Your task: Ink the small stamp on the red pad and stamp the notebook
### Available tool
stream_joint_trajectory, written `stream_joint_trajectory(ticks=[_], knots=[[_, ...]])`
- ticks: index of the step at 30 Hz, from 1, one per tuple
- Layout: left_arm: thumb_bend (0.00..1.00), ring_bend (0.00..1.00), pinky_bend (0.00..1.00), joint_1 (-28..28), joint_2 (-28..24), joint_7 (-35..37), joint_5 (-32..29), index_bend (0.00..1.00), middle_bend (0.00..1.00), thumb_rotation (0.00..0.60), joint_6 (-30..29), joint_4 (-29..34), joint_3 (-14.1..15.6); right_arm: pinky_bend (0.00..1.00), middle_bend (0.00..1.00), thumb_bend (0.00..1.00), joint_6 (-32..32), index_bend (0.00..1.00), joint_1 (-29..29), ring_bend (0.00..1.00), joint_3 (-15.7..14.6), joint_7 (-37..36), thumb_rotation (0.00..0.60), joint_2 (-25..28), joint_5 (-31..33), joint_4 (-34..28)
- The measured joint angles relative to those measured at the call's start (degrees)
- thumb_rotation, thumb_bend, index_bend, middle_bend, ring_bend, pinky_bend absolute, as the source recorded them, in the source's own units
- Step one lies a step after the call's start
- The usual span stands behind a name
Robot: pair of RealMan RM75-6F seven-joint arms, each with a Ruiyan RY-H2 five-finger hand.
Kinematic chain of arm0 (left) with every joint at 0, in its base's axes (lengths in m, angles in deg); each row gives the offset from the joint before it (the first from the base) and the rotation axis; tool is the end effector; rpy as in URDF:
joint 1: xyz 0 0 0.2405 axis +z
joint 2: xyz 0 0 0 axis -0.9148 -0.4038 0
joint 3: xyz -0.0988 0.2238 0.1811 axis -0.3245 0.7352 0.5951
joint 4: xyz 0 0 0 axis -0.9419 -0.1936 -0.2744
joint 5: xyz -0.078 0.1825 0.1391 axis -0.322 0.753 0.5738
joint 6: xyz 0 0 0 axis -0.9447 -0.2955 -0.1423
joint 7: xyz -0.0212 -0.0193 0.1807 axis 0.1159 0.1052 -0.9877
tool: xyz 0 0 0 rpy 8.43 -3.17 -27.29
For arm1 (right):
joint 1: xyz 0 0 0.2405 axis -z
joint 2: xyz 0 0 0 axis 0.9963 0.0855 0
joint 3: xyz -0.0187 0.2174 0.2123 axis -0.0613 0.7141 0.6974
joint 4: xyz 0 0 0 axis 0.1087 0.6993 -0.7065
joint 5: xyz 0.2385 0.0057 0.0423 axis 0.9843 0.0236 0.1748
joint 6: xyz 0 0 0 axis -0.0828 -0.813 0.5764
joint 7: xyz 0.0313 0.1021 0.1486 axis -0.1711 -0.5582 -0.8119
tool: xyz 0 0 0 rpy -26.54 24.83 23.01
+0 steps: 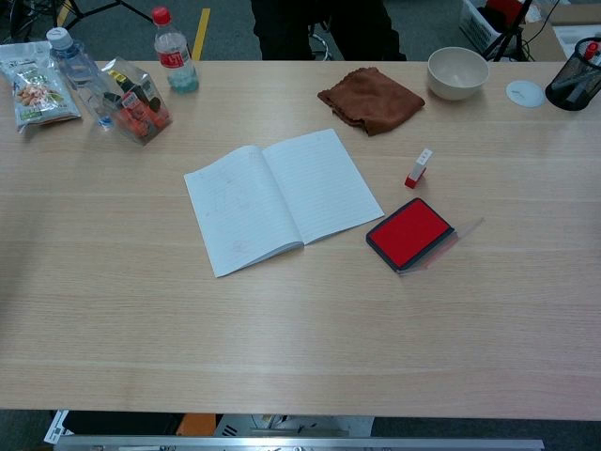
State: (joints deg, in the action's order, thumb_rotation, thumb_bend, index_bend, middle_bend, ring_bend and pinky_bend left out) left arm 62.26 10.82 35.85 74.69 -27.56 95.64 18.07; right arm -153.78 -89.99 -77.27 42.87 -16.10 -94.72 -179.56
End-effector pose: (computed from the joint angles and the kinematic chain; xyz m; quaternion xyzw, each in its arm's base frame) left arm -0.3560 0.2148 0.1415 -0.6005 -0.3777 -0.3544 0.6092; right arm -0.3694 -0.2270 0.1570 0.6168 -0.3688 0.3414 0.6058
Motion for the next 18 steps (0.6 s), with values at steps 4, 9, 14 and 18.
stream_joint_trajectory(ticks=[4, 9, 14, 18], knots=[[0.3, 0.06, 0.04, 0.0, 0.0, -0.3, 0.2, 0.13, 0.08, 0.6, 0.0, 0.1, 0.1, 0.36, 0.39, 0.35, 0.2, 0.36, -0.1, 0.27, -0.1, -0.4, 0.6, 0.0, -0.1, 0.1], [0.3, 0.06, 0.04, 0.3, -0.1, 0.1, 0.6, 0.13, 0.08, 0.6, -0.7, 0.2, 0.1, 0.36, 0.39, 0.35, 0.8, 0.36, -0.5, 0.27, 0.1, -1.4, 0.6, 0.4, -0.2, 0.0], [0.3, 0.06, 0.04, 0.3, -0.2, 0.3, 0.6, 0.13, 0.08, 0.6, -0.6, 0.1, 0.1, 0.36, 0.39, 0.35, 2.2, 0.36, -1.9, 0.27, 0.5, -1.9, 0.6, 1.1, -0.8, -0.3], [0.3, 0.06, 0.04, 0.4, -0.3, 0.7, 0.7, 0.13, 0.08, 0.6, -0.6, 0.1, 0.1, 0.36, 0.39, 0.35, 5.2, 0.39, -4.2, 0.27, 0.9, -2.3, 0.6, 1.6, -1.4, -0.3]])
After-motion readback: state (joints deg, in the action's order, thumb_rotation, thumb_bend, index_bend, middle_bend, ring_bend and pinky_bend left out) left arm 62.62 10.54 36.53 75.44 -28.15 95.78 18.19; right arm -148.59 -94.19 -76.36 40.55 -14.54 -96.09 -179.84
